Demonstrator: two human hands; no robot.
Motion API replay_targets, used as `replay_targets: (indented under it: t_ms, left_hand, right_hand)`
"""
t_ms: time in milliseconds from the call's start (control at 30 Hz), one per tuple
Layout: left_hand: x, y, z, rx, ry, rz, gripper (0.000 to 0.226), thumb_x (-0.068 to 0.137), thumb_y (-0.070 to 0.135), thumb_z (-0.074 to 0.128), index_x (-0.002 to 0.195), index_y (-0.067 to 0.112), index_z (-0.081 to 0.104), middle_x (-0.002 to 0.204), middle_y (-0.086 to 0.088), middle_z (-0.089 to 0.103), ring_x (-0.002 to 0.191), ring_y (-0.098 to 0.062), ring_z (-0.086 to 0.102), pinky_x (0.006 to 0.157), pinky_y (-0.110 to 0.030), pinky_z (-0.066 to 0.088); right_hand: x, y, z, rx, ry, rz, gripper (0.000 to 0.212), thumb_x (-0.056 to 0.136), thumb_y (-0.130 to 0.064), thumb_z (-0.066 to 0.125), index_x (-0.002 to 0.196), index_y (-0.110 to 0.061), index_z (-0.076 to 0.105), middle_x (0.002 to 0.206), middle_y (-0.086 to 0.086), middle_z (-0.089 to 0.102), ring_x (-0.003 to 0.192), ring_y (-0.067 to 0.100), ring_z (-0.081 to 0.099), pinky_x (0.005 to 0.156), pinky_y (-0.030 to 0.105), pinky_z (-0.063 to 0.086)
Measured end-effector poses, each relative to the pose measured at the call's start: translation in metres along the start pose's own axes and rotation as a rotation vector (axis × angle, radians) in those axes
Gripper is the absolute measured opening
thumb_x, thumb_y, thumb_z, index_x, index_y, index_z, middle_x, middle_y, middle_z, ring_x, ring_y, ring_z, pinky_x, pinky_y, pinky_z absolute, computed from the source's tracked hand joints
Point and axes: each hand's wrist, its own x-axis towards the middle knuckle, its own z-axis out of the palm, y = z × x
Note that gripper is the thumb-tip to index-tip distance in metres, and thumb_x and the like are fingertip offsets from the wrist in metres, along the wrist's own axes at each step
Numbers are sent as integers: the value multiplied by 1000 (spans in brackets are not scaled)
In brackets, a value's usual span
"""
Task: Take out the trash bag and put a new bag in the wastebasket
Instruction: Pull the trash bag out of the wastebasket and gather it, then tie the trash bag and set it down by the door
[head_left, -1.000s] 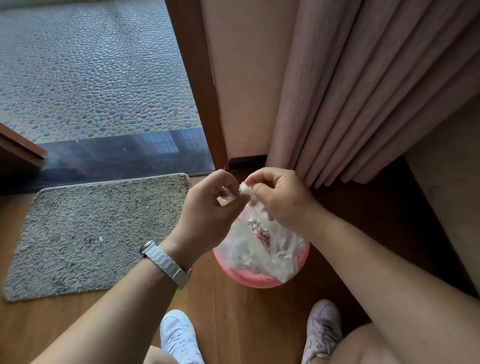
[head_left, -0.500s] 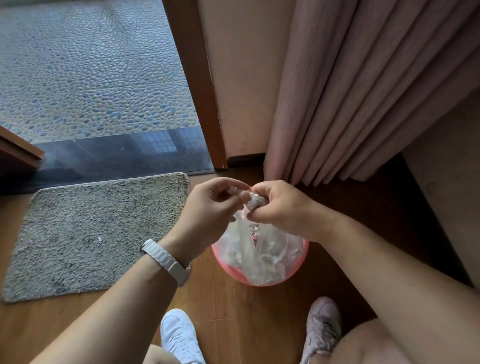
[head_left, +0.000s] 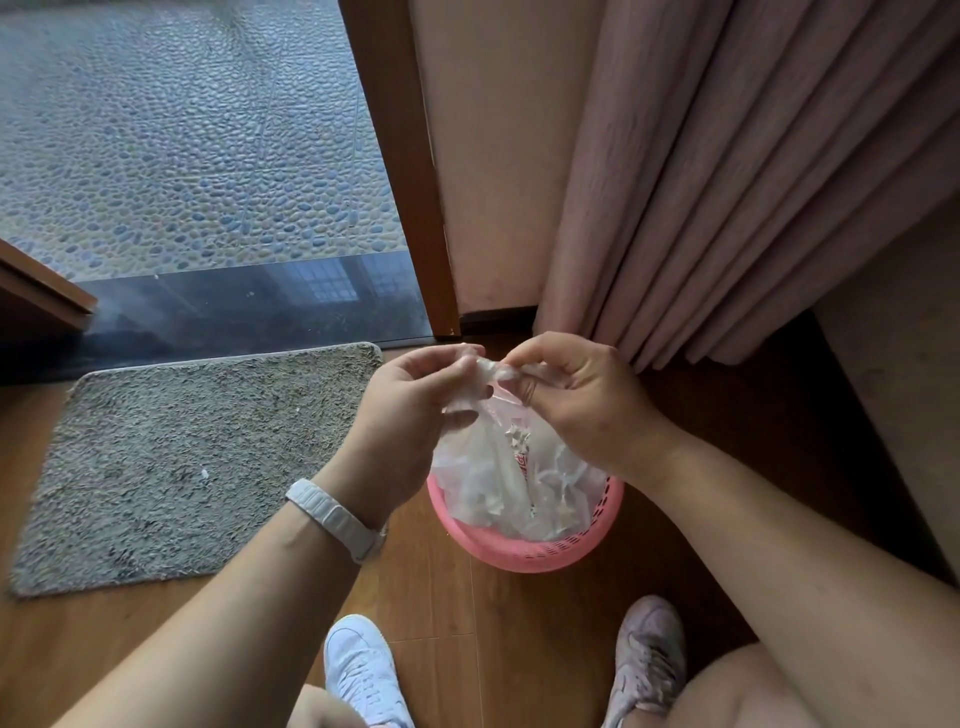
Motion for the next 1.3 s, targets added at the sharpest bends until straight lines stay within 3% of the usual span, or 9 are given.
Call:
replay_targets:
  t_ms: [100,233,433,667,800,900,1100,1200,1300]
  left_hand:
    - [-1,4,1,-46,50,-53,8,89,10,62,89,10,70,75,-5,70,66,-14,65,51,-20,49]
    - [2,3,1,65,144,-40,7,86,10,67,82,13,72,70,0,69,62,-11,62,51,-21,46]
    - [14,3,-30,105,378,39,10,90,10,63,82,16,66,77,-1,68,69,-12,61,60,-26,40]
    - [1,-5,-48,132,464,69,17,93,5,57,79,13,63,75,-5,63,64,-14,57,58,-25,47]
    - [-23,13,-30,226,351,257,9,93,12,60,85,14,65,82,-8,67,70,-15,64,60,-23,52]
    - [-42,33,-3,366,183,366,7,91,16,63,85,18,67,86,-8,71,78,-20,69,69,-36,56]
    - [-73,60,34,549,70,531,7,86,21,66,80,21,70,74,0,71,77,-23,69,74,-47,55]
    - [-88,69,36,545,10,560,7,83,27,69,86,21,71,76,0,70,73,-14,63,69,-41,51]
    - [-96,74,33,565,-57,585,14,79,20,76,92,19,72,73,10,64,67,-2,54,64,-21,44]
  right_hand:
    - [0,-3,4,70,-59,34,6,87,-8,67,88,-14,67,84,2,65,84,9,64,79,22,49]
    - [0,-6,6,177,-95,125,13,88,0,63,84,-13,61,75,-10,59,75,-1,56,75,15,43]
    - [-1,7,-15,191,135,276,28,93,-3,56,72,-21,58,76,5,52,71,17,46,67,28,40]
    - [-22,8,-51,109,485,430,29,92,-3,51,70,-20,56,68,-3,58,56,-1,52,51,14,40]
    - [-31,-11,-49,21,510,276,24,93,-12,55,72,-24,59,69,1,61,64,12,57,56,22,46]
    - [-34,-39,-38,-33,360,168,17,90,-21,57,74,-24,61,71,2,61,66,16,56,62,36,49]
    - [-37,-103,-15,-144,213,69,16,91,-24,60,76,-22,58,65,1,55,59,11,49,53,33,46]
    - [-39,-123,-13,20,205,72,14,92,-18,61,78,-16,60,69,6,58,61,11,54,55,30,48]
    - [-39,-133,-12,71,158,58,10,90,-12,63,80,-15,63,74,5,62,68,12,56,66,33,50]
